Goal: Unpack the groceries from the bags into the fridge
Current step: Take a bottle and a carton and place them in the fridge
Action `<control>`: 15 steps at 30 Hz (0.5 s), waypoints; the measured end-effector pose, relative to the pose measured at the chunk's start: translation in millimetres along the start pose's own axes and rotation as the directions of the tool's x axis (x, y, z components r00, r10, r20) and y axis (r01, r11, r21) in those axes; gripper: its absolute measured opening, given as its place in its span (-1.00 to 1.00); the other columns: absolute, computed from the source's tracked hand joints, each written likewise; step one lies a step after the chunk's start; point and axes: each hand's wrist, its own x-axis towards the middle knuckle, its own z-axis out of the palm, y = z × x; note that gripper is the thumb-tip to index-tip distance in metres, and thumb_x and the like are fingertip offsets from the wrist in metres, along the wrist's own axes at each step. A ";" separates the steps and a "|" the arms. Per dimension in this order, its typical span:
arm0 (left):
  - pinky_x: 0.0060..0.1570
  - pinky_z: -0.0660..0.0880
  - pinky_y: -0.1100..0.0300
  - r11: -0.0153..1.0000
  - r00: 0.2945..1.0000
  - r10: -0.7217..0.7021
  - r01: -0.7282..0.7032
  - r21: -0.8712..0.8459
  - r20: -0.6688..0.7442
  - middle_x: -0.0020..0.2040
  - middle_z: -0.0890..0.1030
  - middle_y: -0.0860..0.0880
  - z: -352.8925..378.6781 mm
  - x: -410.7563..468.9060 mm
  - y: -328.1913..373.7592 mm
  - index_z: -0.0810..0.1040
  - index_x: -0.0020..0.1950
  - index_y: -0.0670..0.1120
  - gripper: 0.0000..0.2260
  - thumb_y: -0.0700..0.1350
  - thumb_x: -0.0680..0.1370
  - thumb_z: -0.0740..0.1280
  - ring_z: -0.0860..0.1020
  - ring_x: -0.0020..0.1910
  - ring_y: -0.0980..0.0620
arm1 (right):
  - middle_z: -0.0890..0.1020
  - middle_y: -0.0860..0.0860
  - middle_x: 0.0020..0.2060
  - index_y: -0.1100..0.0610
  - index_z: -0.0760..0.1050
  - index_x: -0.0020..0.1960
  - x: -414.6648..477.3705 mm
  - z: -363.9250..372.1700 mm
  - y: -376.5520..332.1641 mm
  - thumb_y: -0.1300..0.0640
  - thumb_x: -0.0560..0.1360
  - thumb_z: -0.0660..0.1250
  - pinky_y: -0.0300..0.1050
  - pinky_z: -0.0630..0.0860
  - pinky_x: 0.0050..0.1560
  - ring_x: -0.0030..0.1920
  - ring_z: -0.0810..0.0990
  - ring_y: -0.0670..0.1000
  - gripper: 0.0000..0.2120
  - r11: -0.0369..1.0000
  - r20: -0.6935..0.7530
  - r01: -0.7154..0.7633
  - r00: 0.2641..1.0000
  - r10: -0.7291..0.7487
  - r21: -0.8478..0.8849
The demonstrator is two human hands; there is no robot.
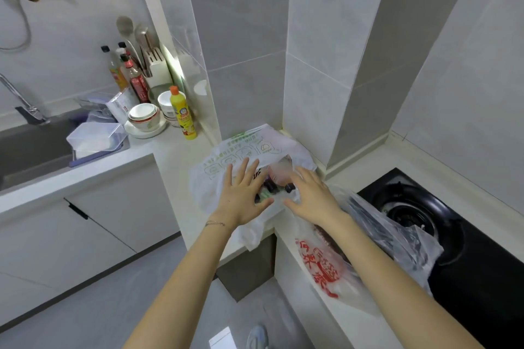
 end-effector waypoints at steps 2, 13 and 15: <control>0.46 -0.38 -0.14 1.000 0.999 0.024 -0.024 0.004 0.025 0.61 -0.14 0.00 9.6 19.8 -9.9 -0.02 0.59 0.06 -0.15 0.41 0.37 -0.31 -0.28 0.56 -0.04 | 0.08 0.01 0.54 -0.02 0.05 0.56 19.2 8.1 5.7 -0.09 0.53 0.30 0.02 0.10 0.47 0.52 0.03 0.07 -0.30 1.000 0.016 -0.020 1.000 0.020 0.003; 0.38 -0.53 -0.09 0.992 0.987 0.129 -0.129 -0.007 0.099 0.55 -0.28 0.05 67.3 86.8 -59.1 -0.15 0.60 -0.02 -0.20 0.35 0.43 -0.31 -0.38 0.51 -0.02 | 0.22 0.00 0.50 0.05 0.11 0.55 97.7 59.4 37.1 0.01 0.55 0.28 -0.13 0.18 0.41 0.47 0.19 0.04 -0.36 0.989 0.089 -0.136 0.987 0.131 0.059; 0.34 -0.59 -0.06 0.991 0.986 0.135 -0.135 -0.008 0.097 0.58 -0.23 0.03 76.0 97.8 -67.2 -0.11 0.60 -0.03 -0.21 0.35 0.45 -0.27 -0.39 0.50 -0.03 | 0.22 -0.01 0.50 0.05 0.12 0.55 108.7 66.0 37.8 0.01 0.54 0.29 -0.13 0.17 0.41 0.48 0.18 0.05 -0.35 0.989 0.096 -0.138 0.986 0.132 0.057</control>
